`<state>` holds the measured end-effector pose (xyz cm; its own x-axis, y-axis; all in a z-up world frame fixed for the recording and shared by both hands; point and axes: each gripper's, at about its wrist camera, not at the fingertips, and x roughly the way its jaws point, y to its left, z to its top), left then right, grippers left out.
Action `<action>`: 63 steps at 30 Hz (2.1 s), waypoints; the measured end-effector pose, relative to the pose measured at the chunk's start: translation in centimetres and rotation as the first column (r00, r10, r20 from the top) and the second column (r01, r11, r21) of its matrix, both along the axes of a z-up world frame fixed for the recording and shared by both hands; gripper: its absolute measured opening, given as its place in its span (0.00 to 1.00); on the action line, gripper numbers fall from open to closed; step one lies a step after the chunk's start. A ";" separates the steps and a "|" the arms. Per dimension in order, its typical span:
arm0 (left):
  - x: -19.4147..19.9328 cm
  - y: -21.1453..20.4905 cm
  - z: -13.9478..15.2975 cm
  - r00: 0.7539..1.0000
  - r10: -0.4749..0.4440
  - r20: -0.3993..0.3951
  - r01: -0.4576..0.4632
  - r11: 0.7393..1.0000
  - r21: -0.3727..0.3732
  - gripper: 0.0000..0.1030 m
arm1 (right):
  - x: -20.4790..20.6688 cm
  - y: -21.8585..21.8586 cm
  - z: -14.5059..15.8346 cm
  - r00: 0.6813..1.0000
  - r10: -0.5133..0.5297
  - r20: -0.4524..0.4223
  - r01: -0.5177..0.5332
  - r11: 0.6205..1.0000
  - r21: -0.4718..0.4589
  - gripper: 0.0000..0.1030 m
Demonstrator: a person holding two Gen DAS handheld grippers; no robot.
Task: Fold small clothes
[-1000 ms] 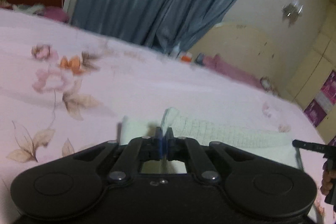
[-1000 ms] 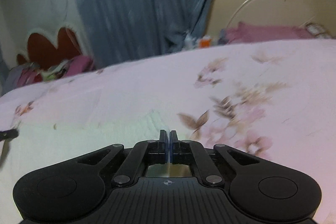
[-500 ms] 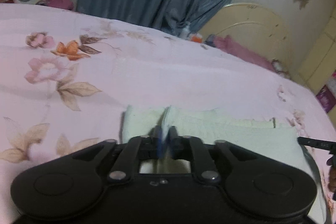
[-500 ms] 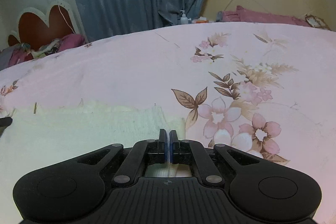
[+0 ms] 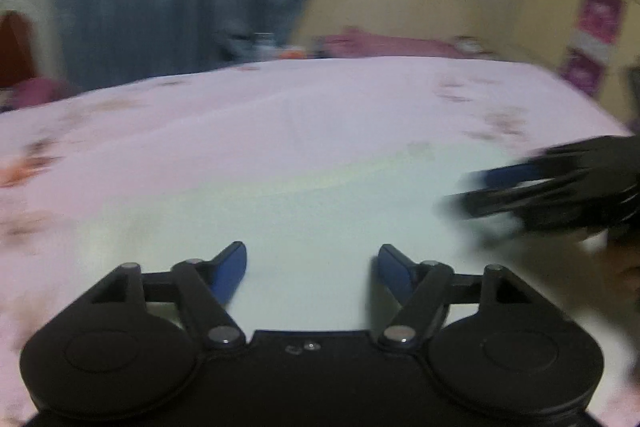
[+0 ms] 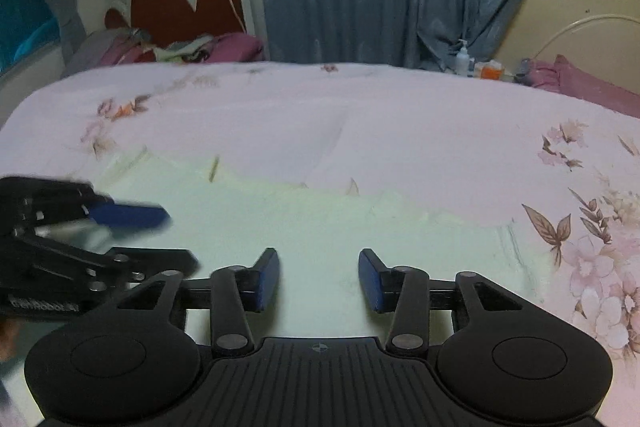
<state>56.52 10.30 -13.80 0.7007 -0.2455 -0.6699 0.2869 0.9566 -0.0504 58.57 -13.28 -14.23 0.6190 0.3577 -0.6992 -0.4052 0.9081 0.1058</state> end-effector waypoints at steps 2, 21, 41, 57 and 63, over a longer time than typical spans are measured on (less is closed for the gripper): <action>0.2 2.6 -0.4 0.998 0.061 -0.015 -0.061 0.998 -0.003 0.67 | 1.1 -3.2 -0.6 0.988 -0.157 0.012 0.157 0.986 -0.058 0.42; -4.1 -2.4 -0.4 0.999 -0.035 -0.023 0.034 0.998 -0.045 0.60 | -5.1 -0.6 0.0 0.999 -0.028 0.038 0.032 0.995 -0.099 0.43; -13.5 -3.5 1.5 0.999 -0.035 0.030 0.037 0.997 -0.070 0.54 | -13.6 0.0 2.5 0.997 0.074 -0.006 -0.074 0.997 -0.004 0.44; -18.5 0.4 -0.4 0.994 0.103 -0.024 -0.105 0.991 -0.083 0.37 | -17.6 -2.1 0.5 0.998 -0.019 -0.059 0.016 0.999 -0.039 0.10; -19.9 3.3 -0.6 0.985 0.171 -0.031 -0.173 0.982 -0.079 0.36 | -18.5 -7.5 0.2 0.984 -0.155 -0.083 0.150 0.987 -0.060 0.00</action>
